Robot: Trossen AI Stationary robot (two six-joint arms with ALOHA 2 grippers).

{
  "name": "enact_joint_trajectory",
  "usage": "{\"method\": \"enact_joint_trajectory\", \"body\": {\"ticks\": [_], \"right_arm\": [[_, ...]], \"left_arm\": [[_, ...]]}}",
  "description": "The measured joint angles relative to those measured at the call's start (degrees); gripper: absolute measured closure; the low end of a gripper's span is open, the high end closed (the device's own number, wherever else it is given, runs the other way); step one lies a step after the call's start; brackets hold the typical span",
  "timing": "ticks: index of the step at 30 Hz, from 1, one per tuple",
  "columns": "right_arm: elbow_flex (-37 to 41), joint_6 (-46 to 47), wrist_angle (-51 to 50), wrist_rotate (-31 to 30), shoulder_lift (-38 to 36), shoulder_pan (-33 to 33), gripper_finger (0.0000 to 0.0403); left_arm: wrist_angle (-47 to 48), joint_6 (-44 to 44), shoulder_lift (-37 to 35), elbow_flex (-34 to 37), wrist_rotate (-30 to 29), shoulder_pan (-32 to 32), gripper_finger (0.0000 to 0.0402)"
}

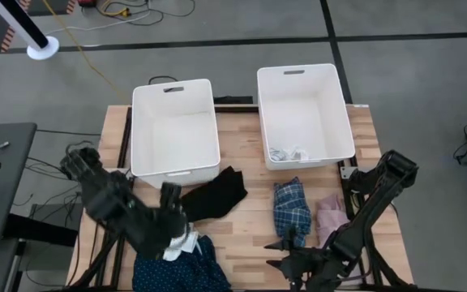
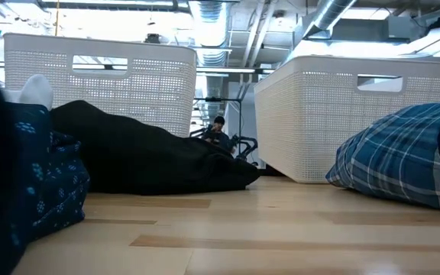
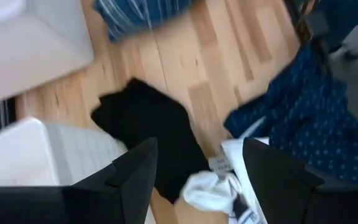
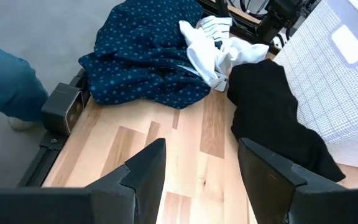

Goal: Sort clothes
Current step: Put the white sock into the right bin

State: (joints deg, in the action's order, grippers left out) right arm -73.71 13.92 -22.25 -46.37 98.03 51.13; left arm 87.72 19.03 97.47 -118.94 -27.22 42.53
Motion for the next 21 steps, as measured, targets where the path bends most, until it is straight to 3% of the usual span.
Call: {"method": "enact_joint_trajectory", "body": {"ticks": [8,21], "right_arm": [[0.0,-1.0,-0.5,0.0,-1.8,-0.5,0.0188],[0.0,-2.4,-0.5,0.0,-3.3,-0.7,0.0188]], "left_arm": [[-1.8,15.6,0.0,17.0,-5.6,6.9,0.0171],[-3.4,47.1,0.0,36.5,-13.4,13.4,0.0171]]}}
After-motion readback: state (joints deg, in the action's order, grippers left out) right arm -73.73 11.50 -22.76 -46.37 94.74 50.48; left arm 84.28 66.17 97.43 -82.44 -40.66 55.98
